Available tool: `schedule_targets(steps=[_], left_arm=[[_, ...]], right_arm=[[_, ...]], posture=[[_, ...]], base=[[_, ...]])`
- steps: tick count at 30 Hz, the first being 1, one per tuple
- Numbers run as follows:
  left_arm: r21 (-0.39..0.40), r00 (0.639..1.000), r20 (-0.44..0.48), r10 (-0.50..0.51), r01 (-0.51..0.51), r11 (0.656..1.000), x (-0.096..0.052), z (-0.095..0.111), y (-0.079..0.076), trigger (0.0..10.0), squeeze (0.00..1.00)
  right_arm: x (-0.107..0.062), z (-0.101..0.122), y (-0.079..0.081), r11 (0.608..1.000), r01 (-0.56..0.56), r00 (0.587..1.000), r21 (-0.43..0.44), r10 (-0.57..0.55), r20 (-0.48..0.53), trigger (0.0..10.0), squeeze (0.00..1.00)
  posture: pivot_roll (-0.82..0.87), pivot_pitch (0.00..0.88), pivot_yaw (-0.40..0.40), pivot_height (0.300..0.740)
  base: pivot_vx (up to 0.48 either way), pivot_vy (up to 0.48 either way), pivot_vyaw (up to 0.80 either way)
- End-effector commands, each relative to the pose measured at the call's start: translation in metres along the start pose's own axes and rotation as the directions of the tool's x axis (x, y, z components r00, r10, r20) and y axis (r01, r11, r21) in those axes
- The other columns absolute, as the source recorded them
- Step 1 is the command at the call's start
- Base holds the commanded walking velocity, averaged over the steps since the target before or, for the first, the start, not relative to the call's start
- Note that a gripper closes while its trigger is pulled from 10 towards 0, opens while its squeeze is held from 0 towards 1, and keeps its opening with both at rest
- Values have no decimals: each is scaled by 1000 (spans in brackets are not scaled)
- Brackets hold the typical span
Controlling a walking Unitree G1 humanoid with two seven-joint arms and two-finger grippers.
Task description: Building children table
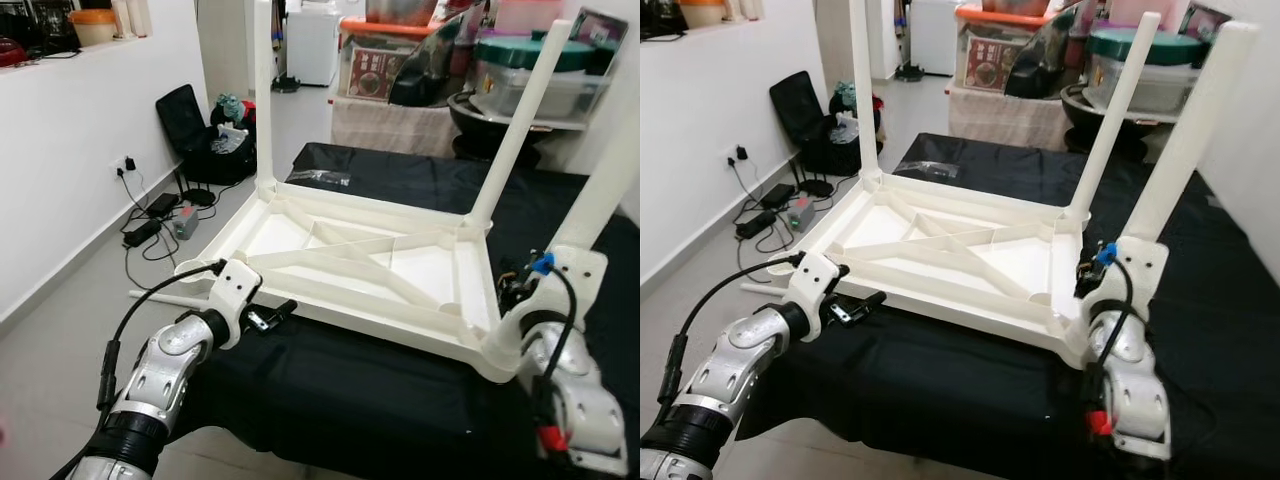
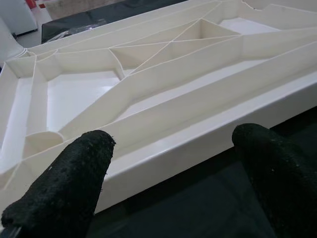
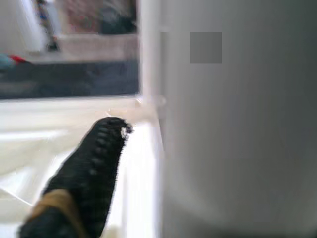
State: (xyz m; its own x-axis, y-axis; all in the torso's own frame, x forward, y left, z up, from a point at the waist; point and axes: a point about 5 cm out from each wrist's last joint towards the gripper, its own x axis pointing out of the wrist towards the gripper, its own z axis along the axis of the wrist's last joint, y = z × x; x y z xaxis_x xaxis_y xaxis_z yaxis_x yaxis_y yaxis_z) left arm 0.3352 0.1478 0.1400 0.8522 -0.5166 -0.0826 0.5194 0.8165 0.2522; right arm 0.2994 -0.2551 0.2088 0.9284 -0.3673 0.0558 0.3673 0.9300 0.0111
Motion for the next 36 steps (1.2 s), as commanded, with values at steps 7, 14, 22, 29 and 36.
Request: schedule_targets(steps=[7,14,22,29,36], left_arm=[[20,1000,-16,6,-6,1000,-4,-3,3,10000,0],[26,1000,-17,6,-5,1000,-4,-3,4,10000,0],[32,1000,-21,0,0,999,-5,-3,4,10000,0],[31,1000,-21,-6,7,999,-3,-3,1,10000,0],[29,1000,-22,-4,5,1000,-3,-4,0,10000,0]], right_arm=[[9,25,5,816,-575,816,-63,578,33,10000,0],[-29,1,23,484,-871,492,-85,861,-129,2235,0],[-25,-10,26,566,-824,563,-9,818,-119,0,0],[25,-41,-48,998,-57,971,31,62,-232,0,0],[1,-66,-100,936,352,895,6,-335,-293,0,0]], posture=[[59,0,-70,740],[66,0,-68,740],[65,0,-62,740],[53,0,-55,740],[49,0,-56,740]], base=[[0,0,0],[0,0,0],[0,0,0],[0,0,0],[0,0,0]])
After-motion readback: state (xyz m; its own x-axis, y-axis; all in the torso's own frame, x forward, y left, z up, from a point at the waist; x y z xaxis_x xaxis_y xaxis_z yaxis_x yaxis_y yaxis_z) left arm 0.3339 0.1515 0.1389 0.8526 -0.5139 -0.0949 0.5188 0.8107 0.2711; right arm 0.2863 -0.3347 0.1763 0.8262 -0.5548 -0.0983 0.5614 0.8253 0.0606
